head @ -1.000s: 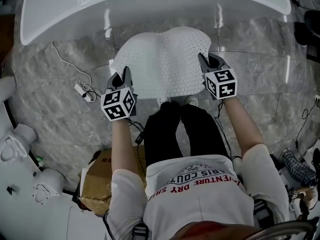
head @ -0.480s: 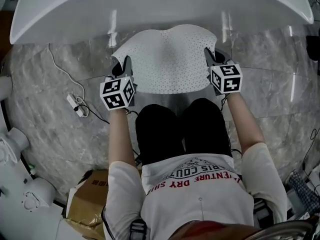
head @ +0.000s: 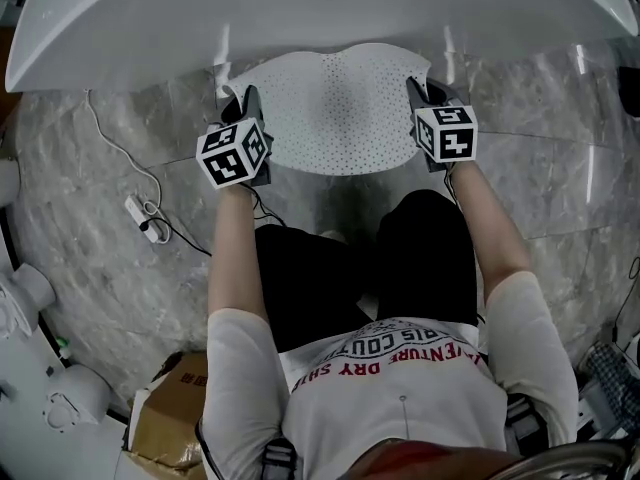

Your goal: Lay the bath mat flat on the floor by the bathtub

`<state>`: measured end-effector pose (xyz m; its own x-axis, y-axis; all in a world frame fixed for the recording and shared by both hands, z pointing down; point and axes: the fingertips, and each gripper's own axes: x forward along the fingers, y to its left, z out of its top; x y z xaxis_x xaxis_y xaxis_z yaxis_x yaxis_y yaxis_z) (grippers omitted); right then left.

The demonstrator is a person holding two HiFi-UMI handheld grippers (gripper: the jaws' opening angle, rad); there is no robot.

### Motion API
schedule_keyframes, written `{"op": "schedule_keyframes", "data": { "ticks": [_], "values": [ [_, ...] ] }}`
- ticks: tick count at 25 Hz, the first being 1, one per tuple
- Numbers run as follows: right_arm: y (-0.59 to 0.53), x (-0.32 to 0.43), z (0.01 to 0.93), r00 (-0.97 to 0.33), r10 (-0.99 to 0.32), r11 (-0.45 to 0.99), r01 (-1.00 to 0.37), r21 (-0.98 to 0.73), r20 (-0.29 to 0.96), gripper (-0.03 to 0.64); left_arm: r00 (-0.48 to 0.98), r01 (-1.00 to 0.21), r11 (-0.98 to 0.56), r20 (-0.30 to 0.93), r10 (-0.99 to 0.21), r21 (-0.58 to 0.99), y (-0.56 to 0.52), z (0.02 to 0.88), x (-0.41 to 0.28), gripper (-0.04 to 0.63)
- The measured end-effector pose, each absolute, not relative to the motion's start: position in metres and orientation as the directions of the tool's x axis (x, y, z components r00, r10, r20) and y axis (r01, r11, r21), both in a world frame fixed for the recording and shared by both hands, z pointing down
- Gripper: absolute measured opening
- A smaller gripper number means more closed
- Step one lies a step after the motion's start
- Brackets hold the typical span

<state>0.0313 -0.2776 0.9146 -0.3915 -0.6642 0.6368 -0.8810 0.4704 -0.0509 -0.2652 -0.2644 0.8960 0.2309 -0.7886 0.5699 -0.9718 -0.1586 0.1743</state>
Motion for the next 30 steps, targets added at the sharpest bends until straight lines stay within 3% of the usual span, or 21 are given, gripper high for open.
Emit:
{"op": "schedule_keyframes", "data": {
  "ticks": [4, 8, 12, 18, 25, 28, 30],
  "values": [
    [-0.277, 0.036, 0.927, -0.379, -0.668, 0.476, -0.879, -0.023, 0.640, 0.015, 0.221, -0.975, -0.194, 0.569, -0.792, 0.109, -0.263, 0.912, -0.267, 0.021],
    [-0.271, 0.053, 0.971, -0.277, -0.596, 0.411, -0.912, -0.010, 0.754, 0.017, 0.153, -0.973, -0.229, 0.695, -0.703, -0.017, -0.257, 0.960, -0.276, 0.028],
    [-0.258, 0.060, 1.020, -0.218, -0.496, 0.395, -0.919, -0.006, 0.841, 0.017, 0.162, -0.979, -0.199, 0.769, -0.619, 0.047, -0.239, 1.012, -0.281, 0.028],
    [-0.242, 0.069, 1.062, -0.158, -0.422, 0.519, -0.849, 0.095, 0.892, 0.017, 0.109, -0.993, -0.102, 0.863, -0.493, 0.067, -0.210, 1.074, -0.309, 0.028],
    [-0.231, 0.120, 1.099, -0.094, -0.352, 0.262, -0.965, 0.002, 0.931, 0.017, 0.040, -0.999, -0.027, 0.904, -0.426, 0.032, -0.199, 1.093, -0.333, 0.030],
    [-0.226, 0.127, 1.111, -0.044, -0.299, 0.224, -0.974, 0.025, 0.953, 0.017, -0.043, -0.998, -0.017, 0.907, -0.419, -0.056, -0.201, 1.100, -0.344, 0.082],
    [-0.231, 0.125, 1.110, -0.017, -0.299, 0.253, -0.965, 0.062, 0.954, 0.025, -0.074, -0.997, 0.022, 0.902, -0.425, -0.071, -0.204, 1.102, -0.351, 0.174]
  ]
}}
